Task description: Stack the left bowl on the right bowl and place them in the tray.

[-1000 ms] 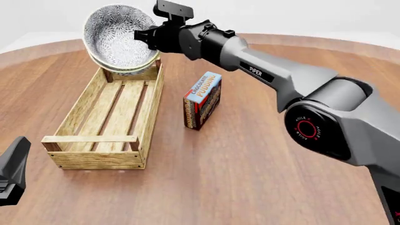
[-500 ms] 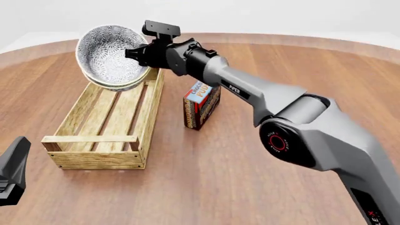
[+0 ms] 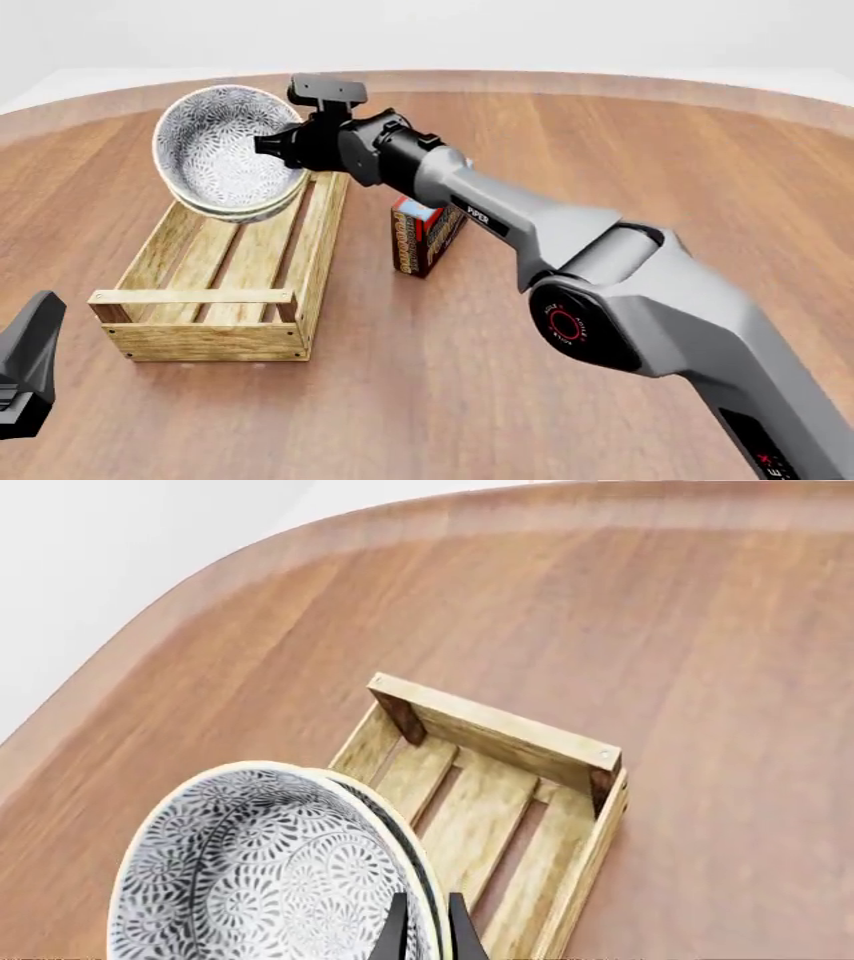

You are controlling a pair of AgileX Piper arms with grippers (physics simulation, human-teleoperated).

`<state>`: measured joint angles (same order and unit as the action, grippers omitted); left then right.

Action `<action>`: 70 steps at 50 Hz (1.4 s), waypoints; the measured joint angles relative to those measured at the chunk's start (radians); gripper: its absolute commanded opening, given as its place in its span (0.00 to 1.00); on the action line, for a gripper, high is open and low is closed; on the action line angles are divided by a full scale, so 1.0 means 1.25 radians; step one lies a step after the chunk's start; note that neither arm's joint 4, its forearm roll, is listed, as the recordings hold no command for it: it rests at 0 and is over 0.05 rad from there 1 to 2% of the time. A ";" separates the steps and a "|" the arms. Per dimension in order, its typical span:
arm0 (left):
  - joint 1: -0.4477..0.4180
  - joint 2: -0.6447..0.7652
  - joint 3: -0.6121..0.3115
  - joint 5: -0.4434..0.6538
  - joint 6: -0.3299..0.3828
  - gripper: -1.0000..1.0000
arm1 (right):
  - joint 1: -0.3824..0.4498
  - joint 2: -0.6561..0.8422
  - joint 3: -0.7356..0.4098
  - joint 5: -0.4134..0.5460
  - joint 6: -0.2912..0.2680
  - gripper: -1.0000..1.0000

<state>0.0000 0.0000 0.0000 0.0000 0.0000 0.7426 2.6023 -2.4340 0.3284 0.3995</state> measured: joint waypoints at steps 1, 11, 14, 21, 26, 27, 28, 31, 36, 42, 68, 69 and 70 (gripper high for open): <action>0.000 0.000 0.000 0.000 0.000 1.00 | 0.001 0.002 -0.001 0.000 -0.001 0.00; 0.000 0.000 0.000 0.000 0.000 1.00 | 0.006 0.016 -0.005 0.000 -0.005 0.00; 0.000 0.000 0.000 0.000 0.000 1.00 | 0.008 0.019 -0.005 0.001 -0.007 0.00; 0.000 0.000 0.000 0.000 0.000 1.00 | 0.011 0.027 -0.006 0.002 -0.011 0.00; 0.000 0.000 0.000 0.000 0.000 1.00 | 0.012 0.031 -0.006 0.002 -0.013 0.00; 0.000 0.000 0.000 0.000 0.000 1.00 | 0.012 0.032 -0.006 0.002 -0.013 0.00; 0.000 0.000 0.000 0.000 0.000 1.00 | 0.013 0.033 -0.006 0.002 -0.013 0.00; 0.000 0.000 0.000 0.000 0.000 1.00 | 0.014 0.035 -0.004 0.000 -0.014 0.00; 0.000 0.000 0.000 0.000 0.000 1.00 | 0.015 0.038 -0.001 -0.002 -0.015 0.00; 0.000 0.000 0.000 0.000 0.000 1.00 | 0.016 0.043 0.001 -0.003 -0.017 0.00; 0.000 0.000 0.000 0.000 0.000 1.00 | 0.017 0.067 -0.018 0.012 -0.035 0.00; 0.000 0.000 0.000 0.000 0.000 1.00 | 0.018 0.067 -0.018 0.012 -0.036 1.00; 0.000 0.000 0.000 0.000 0.000 1.00 | 0.018 0.067 -0.019 0.012 -0.038 1.00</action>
<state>0.0000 0.0000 0.0000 0.0000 0.0000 0.7657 2.6856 -2.4580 0.3434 0.3518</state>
